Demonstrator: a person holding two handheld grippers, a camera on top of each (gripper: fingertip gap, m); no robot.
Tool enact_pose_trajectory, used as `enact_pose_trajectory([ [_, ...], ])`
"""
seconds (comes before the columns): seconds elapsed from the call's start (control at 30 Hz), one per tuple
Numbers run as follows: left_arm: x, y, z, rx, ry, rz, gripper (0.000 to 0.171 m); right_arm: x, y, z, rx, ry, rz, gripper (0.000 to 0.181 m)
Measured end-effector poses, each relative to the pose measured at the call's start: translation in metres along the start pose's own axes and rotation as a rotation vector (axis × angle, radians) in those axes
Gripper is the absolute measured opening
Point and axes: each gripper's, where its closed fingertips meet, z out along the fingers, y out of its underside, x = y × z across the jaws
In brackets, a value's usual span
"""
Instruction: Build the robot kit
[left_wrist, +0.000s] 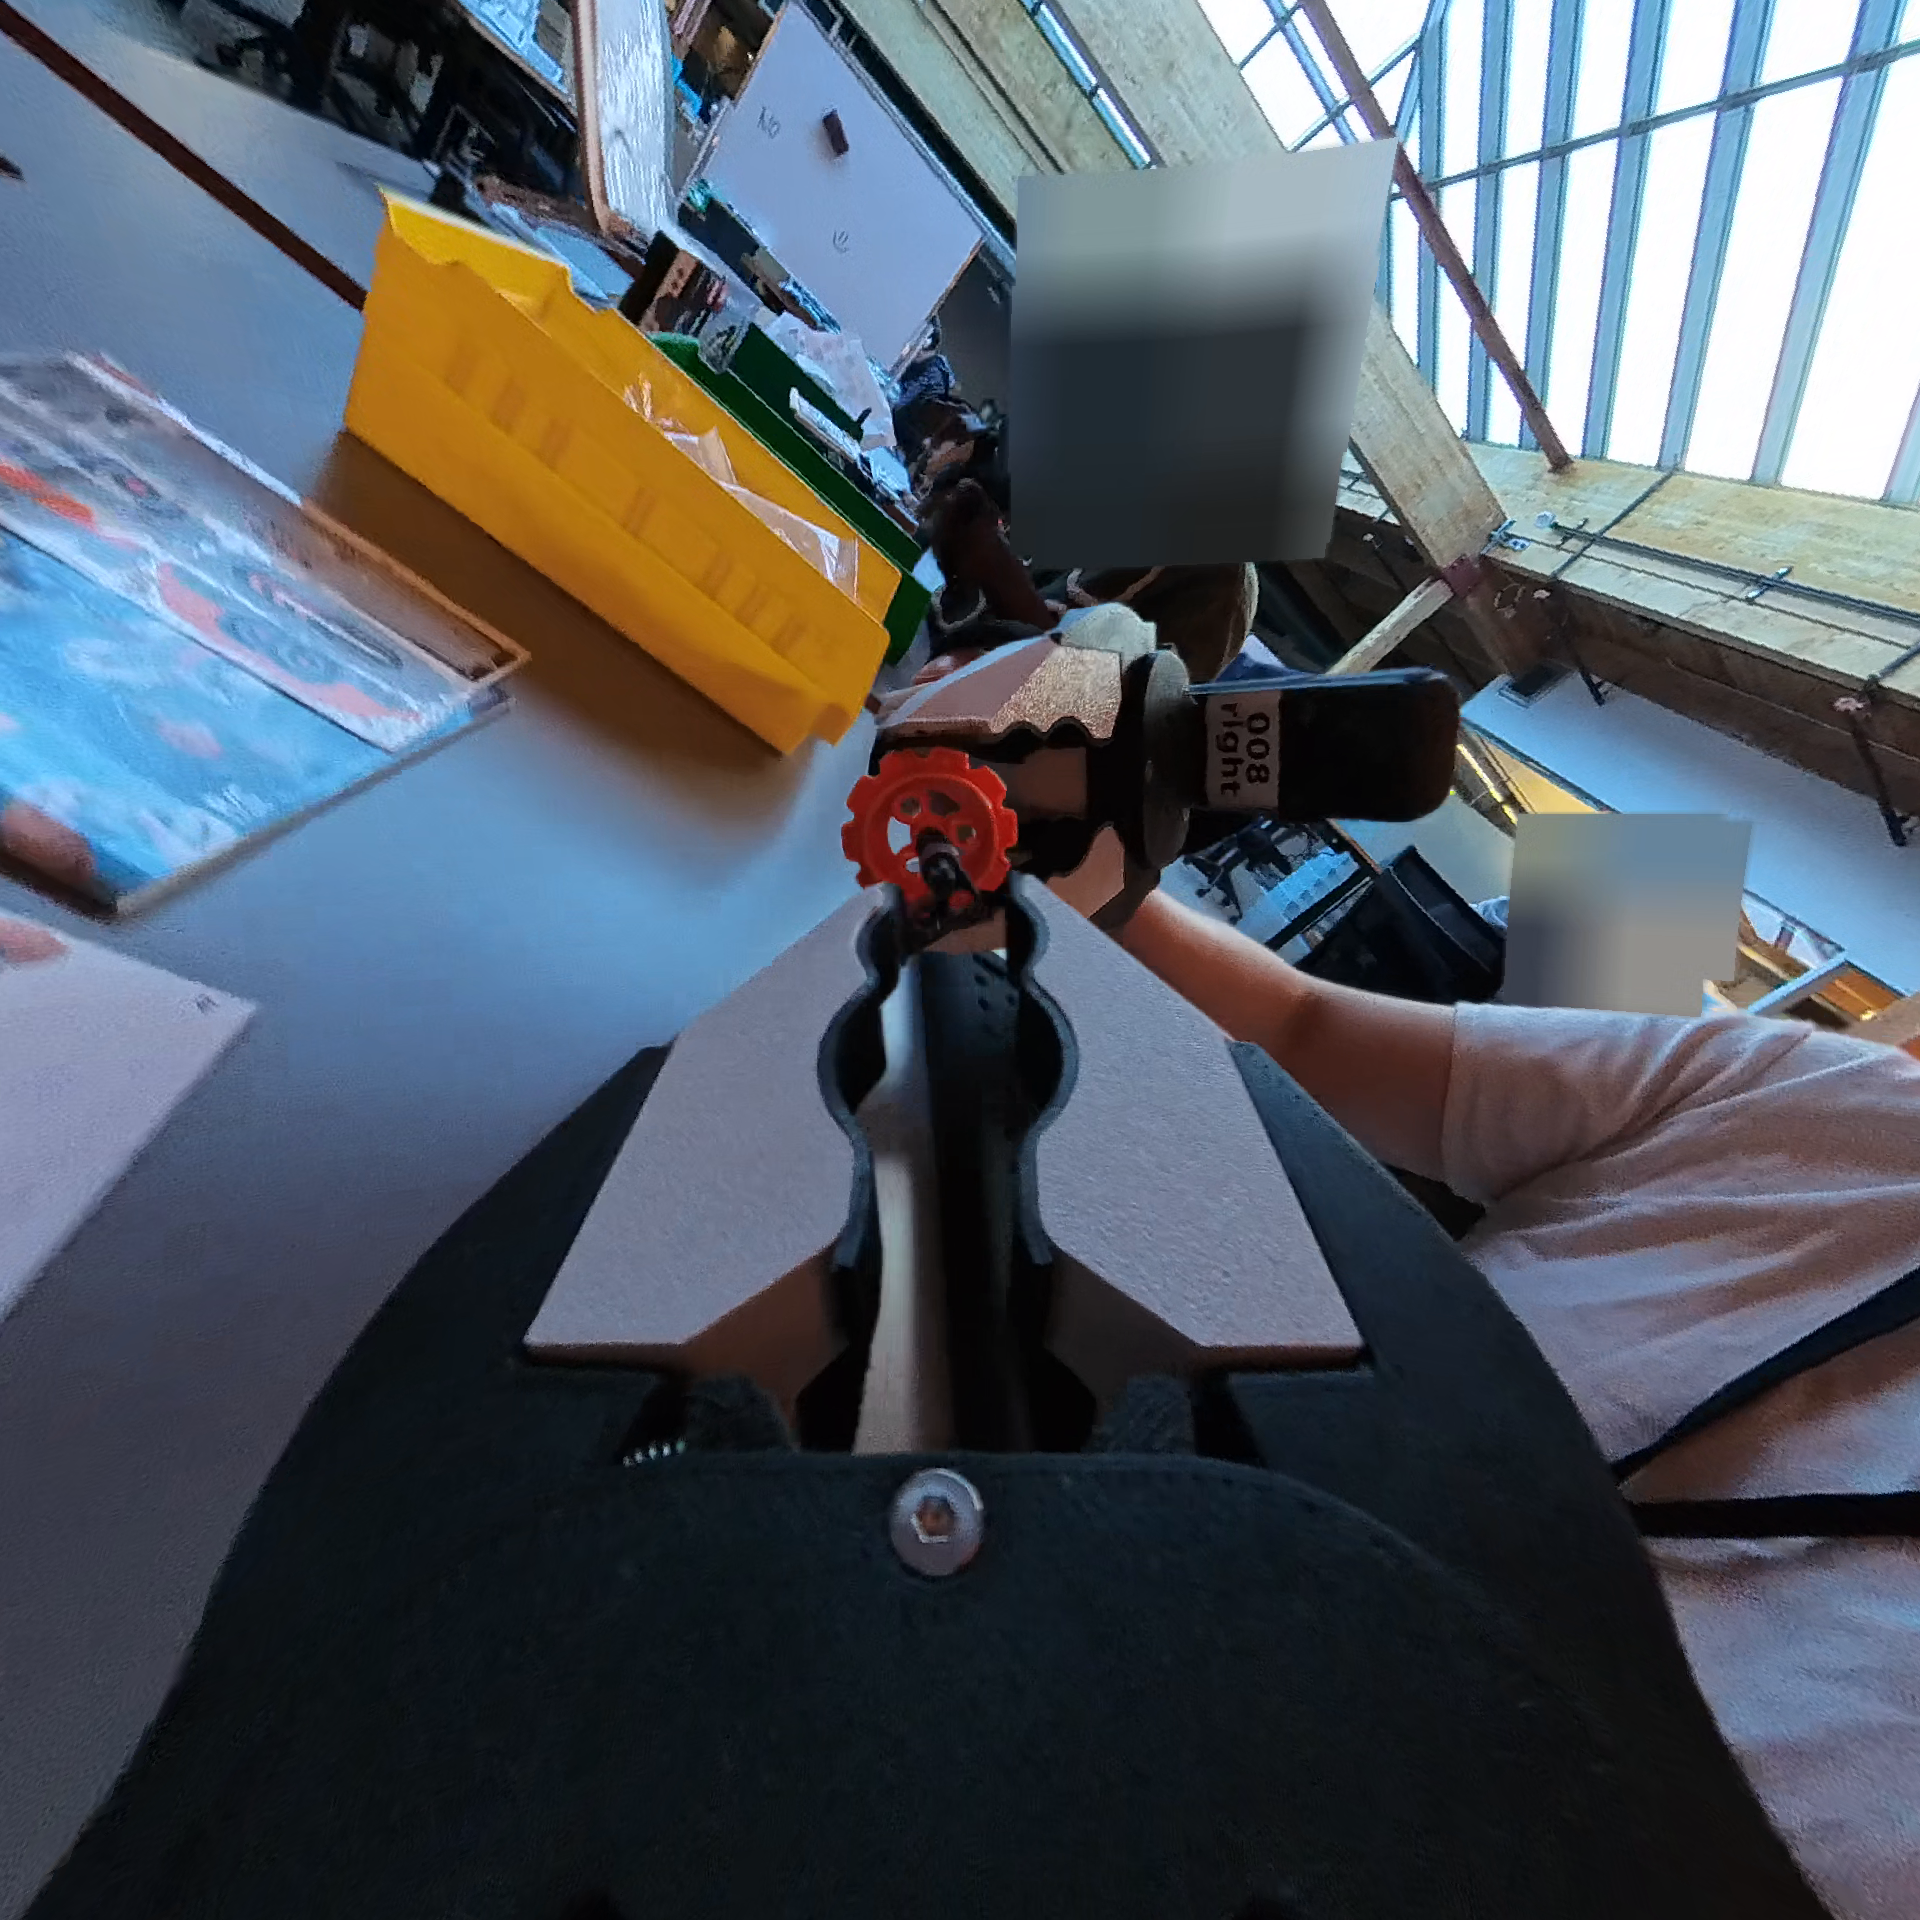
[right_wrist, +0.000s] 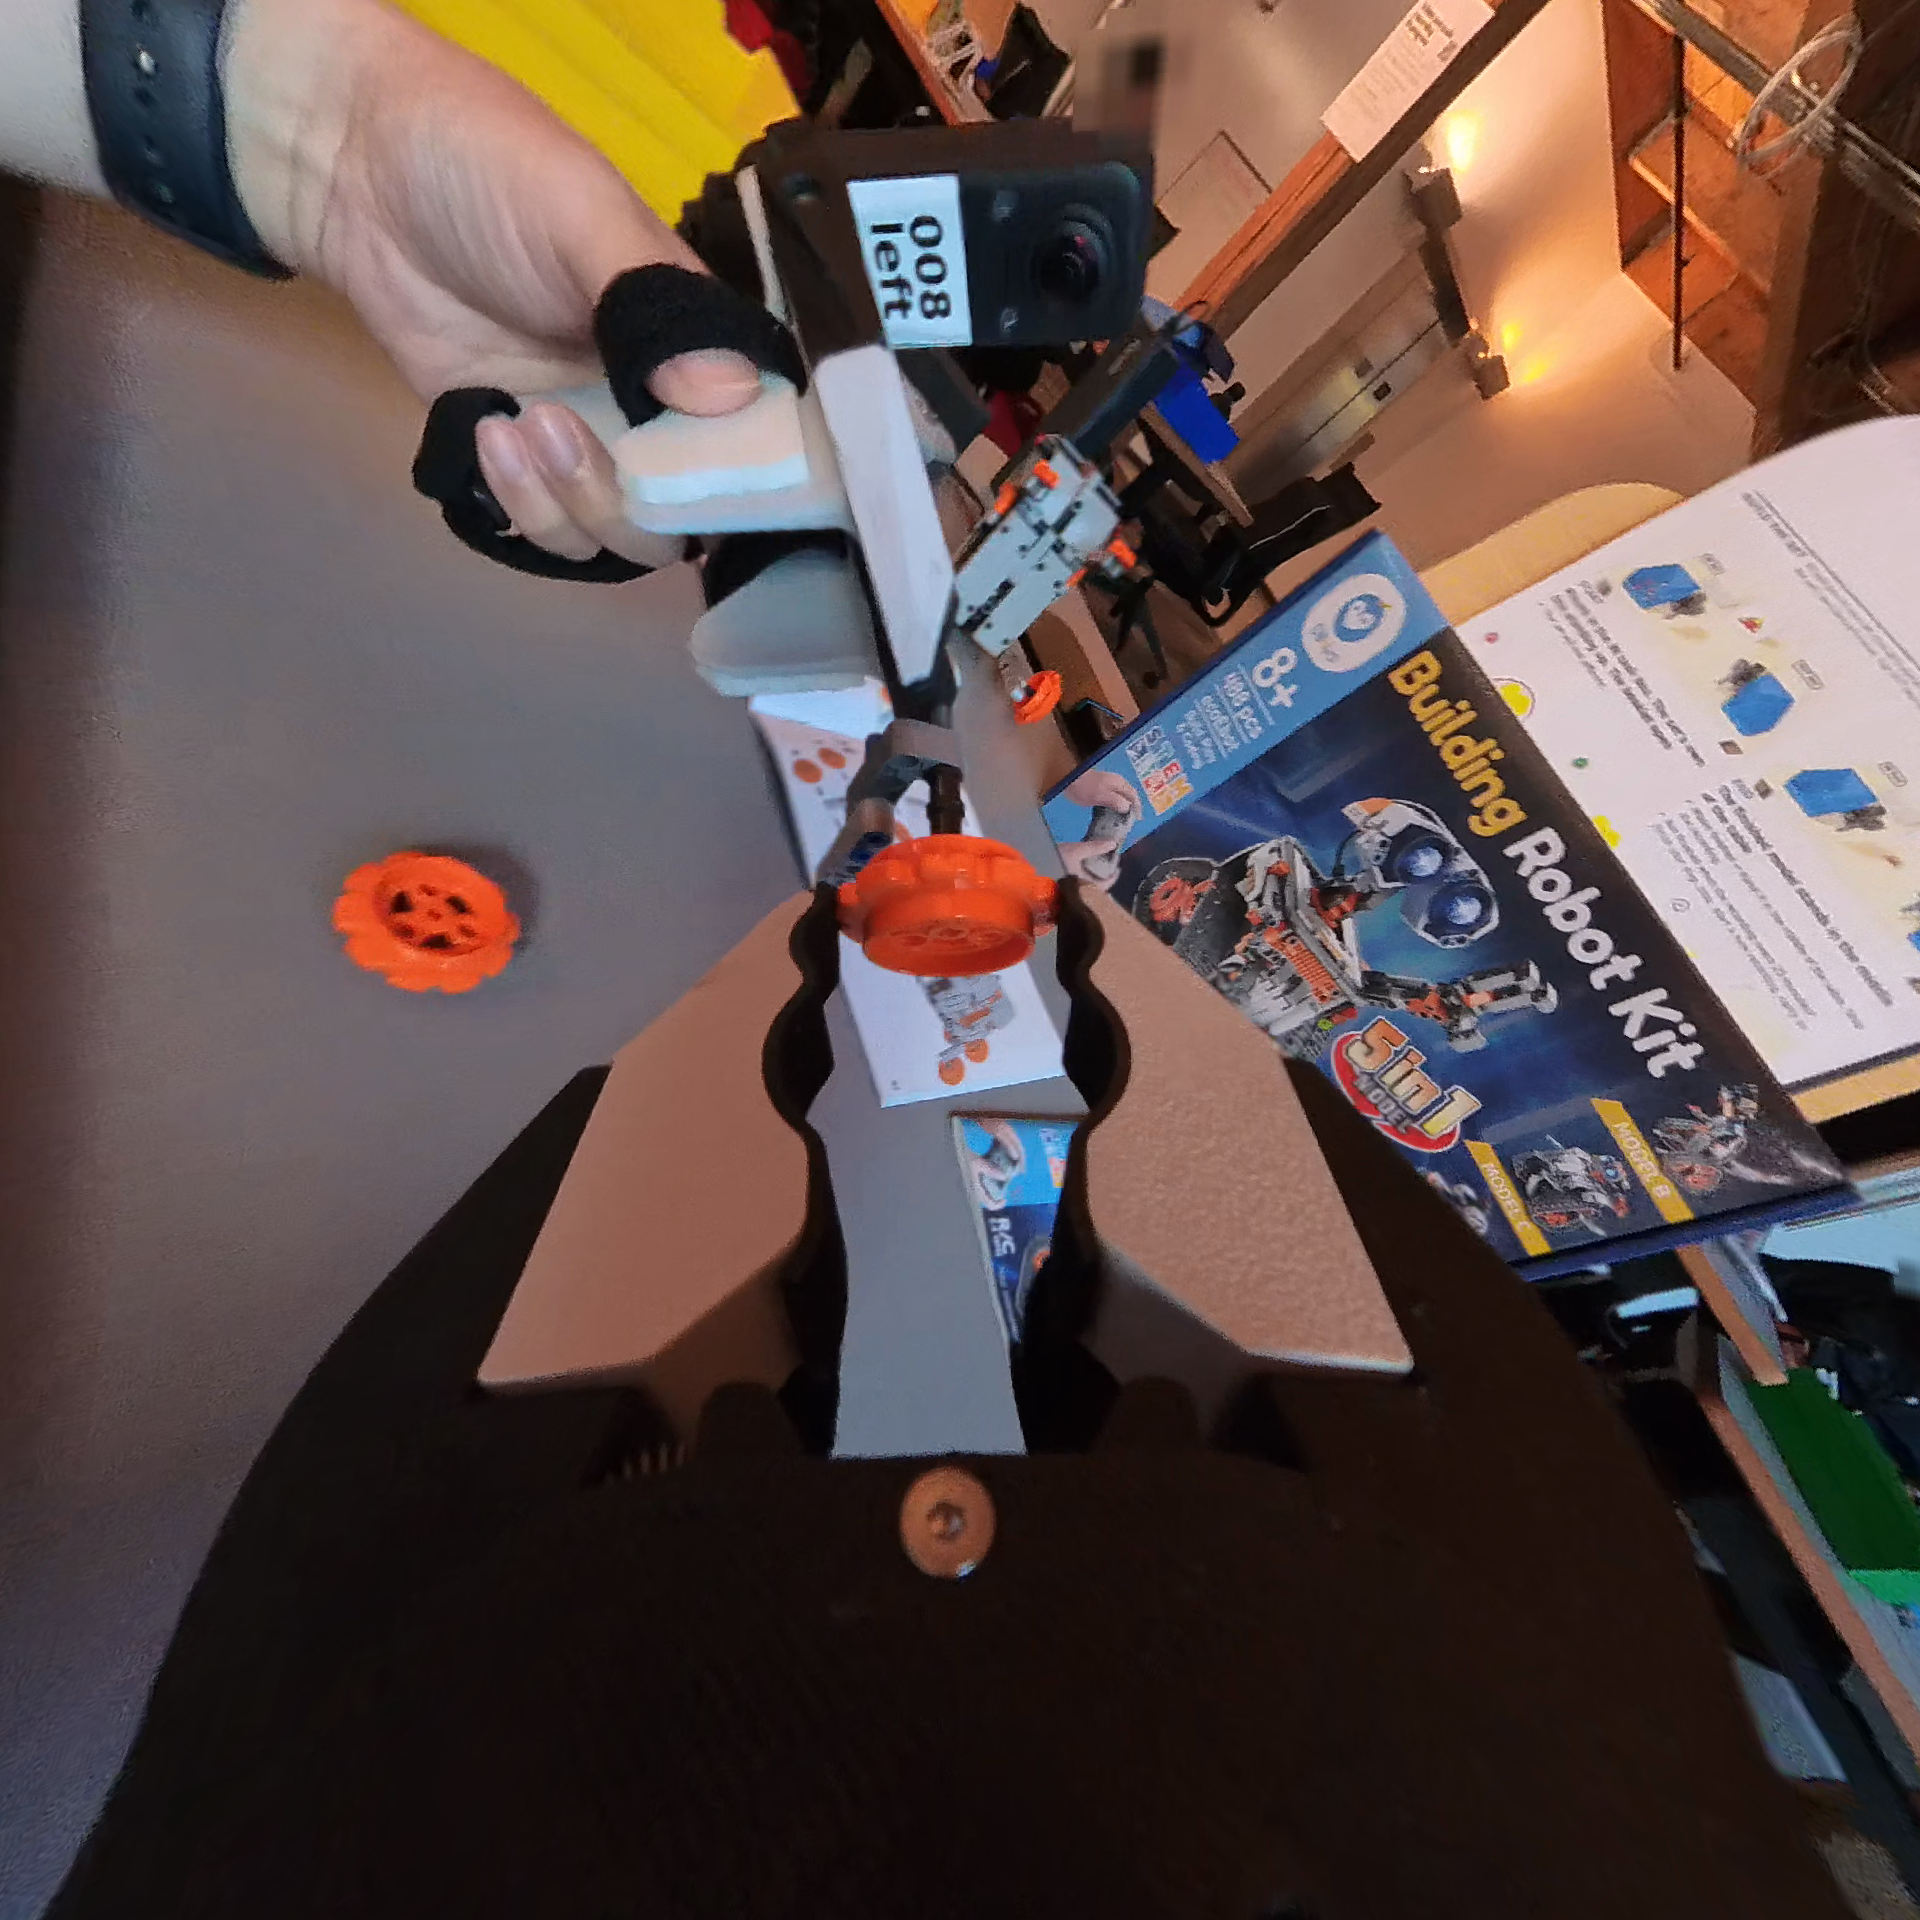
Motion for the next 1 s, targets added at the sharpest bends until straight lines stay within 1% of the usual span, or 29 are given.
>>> enact_pose_trajectory([
  [0.1, -0.008, -0.018, 0.002, -0.025, -0.044, 0.102, 0.027, 0.025, -0.001, 0.000, 0.008, -0.006, 0.067, 0.041],
  [0.2, -0.009, -0.032, 0.007, -0.071, -0.062, 0.187, 0.028, 0.042, 0.002, -0.003, -0.005, -0.040, 0.105, 0.041],
  [0.27, -0.004, -0.045, 0.012, -0.060, -0.048, 0.235, 0.029, 0.054, 0.000, -0.004, -0.001, -0.055, 0.134, 0.041],
  [0.37, -0.004, -0.062, 0.022, -0.070, -0.061, 0.248, 0.032, 0.075, 0.000, -0.002, -0.035, -0.042, 0.176, 0.041],
  [0.47, -0.005, -0.078, 0.025, -0.061, -0.065, 0.241, 0.028, 0.087, -0.009, 0.003, -0.028, -0.049, 0.198, 0.041],
  [0.5, -0.006, -0.083, 0.025, -0.054, -0.062, 0.241, 0.026, 0.089, -0.013, 0.004, -0.022, -0.060, 0.198, 0.041],
  [0.53, -0.005, -0.086, 0.024, -0.044, -0.055, 0.242, 0.019, 0.090, -0.017, 0.006, -0.019, -0.075, 0.196, 0.041],
  [0.63, 0.003, -0.093, 0.019, -0.009, 0.007, 0.233, 0.011, 0.092, -0.025, 0.012, -0.034, -0.119, 0.194, 0.041],
  [0.7, 0.005, -0.093, 0.017, -0.005, 0.006, 0.233, 0.016, 0.092, -0.032, 0.018, -0.031, -0.165, 0.211, 0.041],
  [0.77, 0.010, -0.093, 0.015, 0.007, 0.029, 0.240, 0.012, 0.089, -0.038, 0.024, -0.043, -0.237, 0.236, 0.041],
  [0.87, 0.010, -0.099, 0.009, 0.056, 0.036, 0.215, 0.012, 0.093, -0.040, 0.033, -0.058, -0.285, 0.248, 0.041],
  [1.0, 0.012, -0.107, -0.001, 0.104, 0.082, 0.180, 0.013, 0.096, -0.048, 0.041, 0.053, -0.296, 0.311, 0.041],
])
